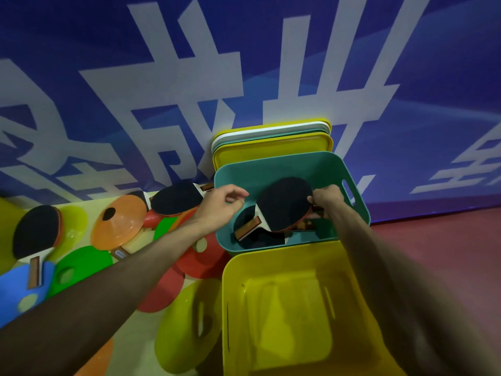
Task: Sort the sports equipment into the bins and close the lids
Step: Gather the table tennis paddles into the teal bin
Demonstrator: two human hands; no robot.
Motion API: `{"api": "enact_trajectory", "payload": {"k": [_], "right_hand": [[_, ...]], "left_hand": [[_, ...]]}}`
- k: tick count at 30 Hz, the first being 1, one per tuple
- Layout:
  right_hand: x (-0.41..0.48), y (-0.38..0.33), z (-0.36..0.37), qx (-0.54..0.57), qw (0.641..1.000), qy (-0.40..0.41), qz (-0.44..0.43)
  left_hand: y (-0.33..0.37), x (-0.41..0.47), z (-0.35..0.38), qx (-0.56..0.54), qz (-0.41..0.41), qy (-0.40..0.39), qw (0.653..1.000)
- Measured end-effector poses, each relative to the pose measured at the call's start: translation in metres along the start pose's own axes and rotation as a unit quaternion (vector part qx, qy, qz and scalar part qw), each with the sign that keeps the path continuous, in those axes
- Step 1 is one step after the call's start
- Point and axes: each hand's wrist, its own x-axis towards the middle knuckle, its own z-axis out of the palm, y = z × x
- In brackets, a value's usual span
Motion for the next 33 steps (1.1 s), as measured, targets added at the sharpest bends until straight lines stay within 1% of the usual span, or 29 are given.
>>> {"api": "enact_trajectory", "payload": {"k": [4,8,10,13,15,18,23,26,29,33], "right_hand": [[0.011,0.009,0.018,-0.053,0.998,-0.016,0.01],[0.016,0.016,0.022,-0.072,0.997,-0.023,0.025],[0.012,0.014,0.022,-0.1,0.994,-0.028,0.016],[0.01,0.016,0.023,-0.144,0.989,-0.037,-0.007],[0.004,0.017,0.022,-0.192,0.98,-0.03,-0.044],[-0.009,0.011,0.023,-0.204,0.974,-0.02,-0.091],[-0.038,-0.021,0.035,-0.134,0.971,0.011,-0.198],[-0.06,-0.039,0.055,-0.089,0.956,0.004,-0.28],[-0.088,-0.056,0.082,-0.075,0.94,-0.006,-0.334],[-0.123,-0.075,0.123,-0.088,0.916,-0.021,-0.391]], "left_hand": [[-0.007,-0.004,0.0,-0.05,-0.005,0.001,0.999],[-0.012,-0.004,-0.003,-0.086,-0.004,0.029,0.996],[-0.012,-0.005,-0.004,-0.102,-0.003,0.044,0.994],[-0.01,-0.007,-0.006,-0.114,-0.004,0.046,0.992],[-0.01,-0.01,-0.008,-0.122,-0.005,0.045,0.992],[-0.012,-0.018,-0.017,-0.127,-0.004,0.05,0.991],[-0.023,-0.031,-0.042,-0.139,-0.012,0.078,0.987],[-0.033,-0.039,-0.06,-0.144,-0.039,0.09,0.985],[-0.047,-0.049,-0.081,-0.154,-0.062,0.093,0.982],[-0.071,-0.064,-0.113,-0.145,-0.061,0.098,0.983]]}}
